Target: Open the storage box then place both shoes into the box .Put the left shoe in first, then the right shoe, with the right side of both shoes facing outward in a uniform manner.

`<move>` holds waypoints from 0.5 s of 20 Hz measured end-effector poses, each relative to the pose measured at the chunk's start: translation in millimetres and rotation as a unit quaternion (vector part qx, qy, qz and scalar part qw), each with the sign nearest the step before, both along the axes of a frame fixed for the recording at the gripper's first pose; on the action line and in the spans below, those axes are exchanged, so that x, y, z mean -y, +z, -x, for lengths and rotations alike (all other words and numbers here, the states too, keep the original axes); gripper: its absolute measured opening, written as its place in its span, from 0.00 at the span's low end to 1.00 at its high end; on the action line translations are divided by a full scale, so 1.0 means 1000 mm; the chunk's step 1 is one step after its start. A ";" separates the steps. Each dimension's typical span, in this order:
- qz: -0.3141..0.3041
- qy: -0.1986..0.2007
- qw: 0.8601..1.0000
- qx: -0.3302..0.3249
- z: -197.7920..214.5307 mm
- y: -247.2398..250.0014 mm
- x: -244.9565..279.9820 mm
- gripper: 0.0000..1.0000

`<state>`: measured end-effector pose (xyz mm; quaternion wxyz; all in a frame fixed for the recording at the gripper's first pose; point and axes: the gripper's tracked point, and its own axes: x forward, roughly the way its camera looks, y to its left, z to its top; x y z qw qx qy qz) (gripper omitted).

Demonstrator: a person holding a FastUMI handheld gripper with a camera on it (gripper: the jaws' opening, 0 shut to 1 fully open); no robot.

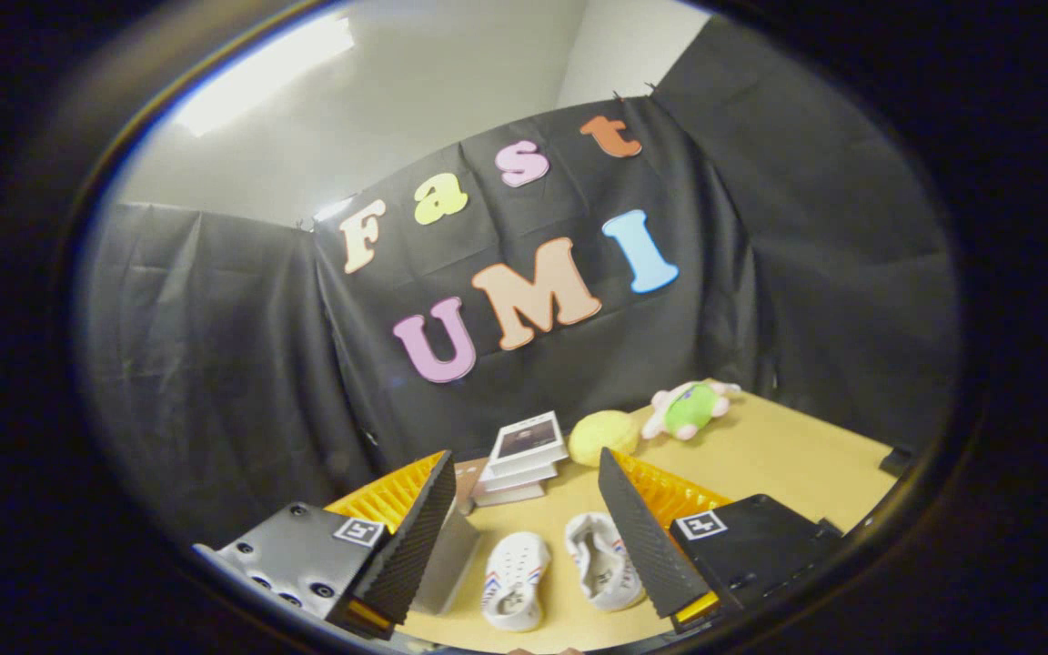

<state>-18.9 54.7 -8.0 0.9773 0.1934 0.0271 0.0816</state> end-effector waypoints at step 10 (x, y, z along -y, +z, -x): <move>-0.201 0.112 0.963 -0.137 -0.019 -0.067 -0.096 1.00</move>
